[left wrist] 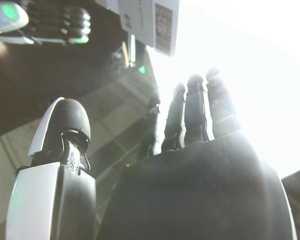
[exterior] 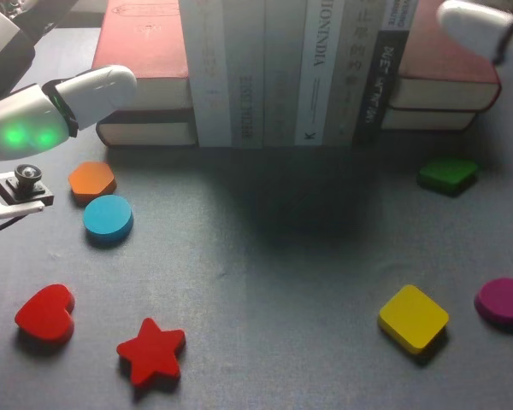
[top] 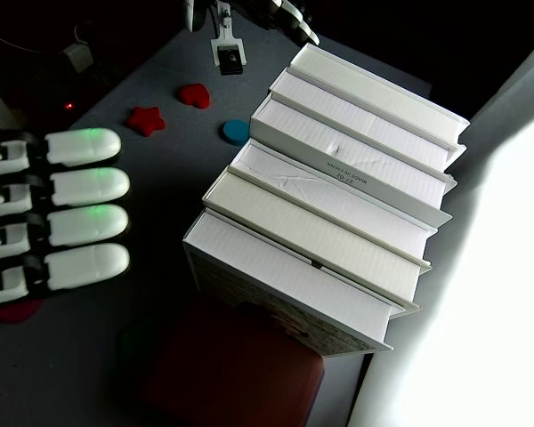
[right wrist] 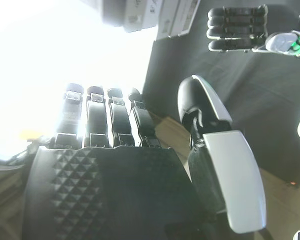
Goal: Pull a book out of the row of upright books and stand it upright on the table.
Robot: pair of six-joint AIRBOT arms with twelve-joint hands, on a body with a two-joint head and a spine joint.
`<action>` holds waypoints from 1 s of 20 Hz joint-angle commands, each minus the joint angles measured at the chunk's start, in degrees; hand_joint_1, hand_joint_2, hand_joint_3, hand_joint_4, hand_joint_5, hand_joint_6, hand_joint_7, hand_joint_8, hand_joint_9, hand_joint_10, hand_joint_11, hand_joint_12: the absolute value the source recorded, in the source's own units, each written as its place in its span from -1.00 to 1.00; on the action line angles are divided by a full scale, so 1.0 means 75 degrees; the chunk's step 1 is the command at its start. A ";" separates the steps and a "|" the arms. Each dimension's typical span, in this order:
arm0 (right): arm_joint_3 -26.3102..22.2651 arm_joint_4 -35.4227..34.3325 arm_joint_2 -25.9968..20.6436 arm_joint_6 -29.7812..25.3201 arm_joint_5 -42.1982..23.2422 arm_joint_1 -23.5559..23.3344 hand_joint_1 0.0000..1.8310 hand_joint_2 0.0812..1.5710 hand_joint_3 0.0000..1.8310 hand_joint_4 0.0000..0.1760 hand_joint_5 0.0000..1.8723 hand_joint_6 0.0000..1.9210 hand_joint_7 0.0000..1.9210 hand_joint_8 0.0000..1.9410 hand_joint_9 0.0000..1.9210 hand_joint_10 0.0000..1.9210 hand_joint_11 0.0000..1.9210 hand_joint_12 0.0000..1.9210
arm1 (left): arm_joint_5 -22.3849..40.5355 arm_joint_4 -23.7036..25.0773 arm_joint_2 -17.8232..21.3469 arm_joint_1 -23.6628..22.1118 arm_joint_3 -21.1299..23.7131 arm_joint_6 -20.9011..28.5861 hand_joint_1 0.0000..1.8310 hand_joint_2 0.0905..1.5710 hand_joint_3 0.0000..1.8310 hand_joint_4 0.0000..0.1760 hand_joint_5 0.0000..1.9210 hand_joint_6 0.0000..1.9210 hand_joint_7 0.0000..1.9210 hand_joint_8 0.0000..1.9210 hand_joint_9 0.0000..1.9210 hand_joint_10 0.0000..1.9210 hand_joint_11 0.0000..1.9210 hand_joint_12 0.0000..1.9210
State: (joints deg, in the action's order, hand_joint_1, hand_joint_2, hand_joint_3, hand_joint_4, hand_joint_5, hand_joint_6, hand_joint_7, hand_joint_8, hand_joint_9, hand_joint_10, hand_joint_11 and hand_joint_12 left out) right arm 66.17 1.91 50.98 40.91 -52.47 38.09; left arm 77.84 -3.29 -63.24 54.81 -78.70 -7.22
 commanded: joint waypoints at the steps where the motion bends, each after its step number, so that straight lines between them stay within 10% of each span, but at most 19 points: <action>1: 0.0079 -0.0039 0.0053 -0.0016 -0.0471 -0.0222 -0.72 0.77 -1.00 -0.80 -1.00 -1.00 -1.00 -1.00 -1.00 -1.00 -1.00 -1.00 | 0.0911 -0.0189 -0.0012 -0.0031 -0.0032 0.0070 -0.48 0.62 -1.00 -0.10 -0.95 -1.00 -1.00 -1.00 -1.00 -1.00 -1.00 -1.00; 6: 0.0519 0.0580 0.0585 -0.0013 0.0669 -0.1198 -0.78 0.79 -1.00 -0.99 -0.96 -0.99 -1.00 -1.00 -1.00 -1.00 -1.00 -1.00 | 0.0897 -0.0194 -0.0075 -0.0016 -0.0080 0.0130 -0.48 0.63 -1.00 -0.33 -0.96 -1.00 -1.00 -1.00 -1.00 -1.00 -1.00 -1.00; 9: 0.0733 0.0884 0.0889 -0.0007 0.1288 -0.1627 -0.89 0.77 -1.00 -0.62 -0.90 -0.97 -1.00 -1.00 -1.00 -1.00 -1.00 -1.00 | 0.0900 -0.0208 -0.0109 -0.0006 -0.0086 0.0143 -0.49 0.63 -1.00 -0.31 -0.97 -1.00 -1.00 -1.00 -1.00 -1.00 -0.99 -0.99; 11: 0.0852 0.0938 0.1042 -0.0007 0.1514 -0.1736 -0.85 0.75 -1.00 -1.00 -0.83 -0.95 -1.00 -1.00 -1.00 -1.00 -1.00 -1.00 | 0.0927 -0.0236 -0.0164 0.0033 -0.0099 0.0166 -0.50 0.62 -1.00 -0.30 -0.96 -1.00 -1.00 -1.00 -1.00 -1.00 -1.00 -1.00; 20: 0.1044 0.0875 0.1265 0.0179 0.2038 -0.1847 -0.78 0.75 -1.00 -1.00 -0.69 -0.91 -1.00 -1.00 -1.00 -1.00 -1.00 -1.00 | 0.0981 -0.0258 -0.0212 0.0073 -0.0130 0.0260 -0.51 0.64 -1.00 -0.21 -0.93 -1.00 -1.00 -1.00 -1.00 -1.00 -0.99 -1.00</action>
State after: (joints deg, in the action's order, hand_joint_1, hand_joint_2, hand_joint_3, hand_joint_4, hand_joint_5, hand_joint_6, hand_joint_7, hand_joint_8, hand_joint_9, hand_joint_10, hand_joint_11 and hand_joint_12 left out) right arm 74.17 9.45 60.38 42.15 -31.09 25.12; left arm 78.08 -3.92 -64.82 55.55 -79.40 -5.78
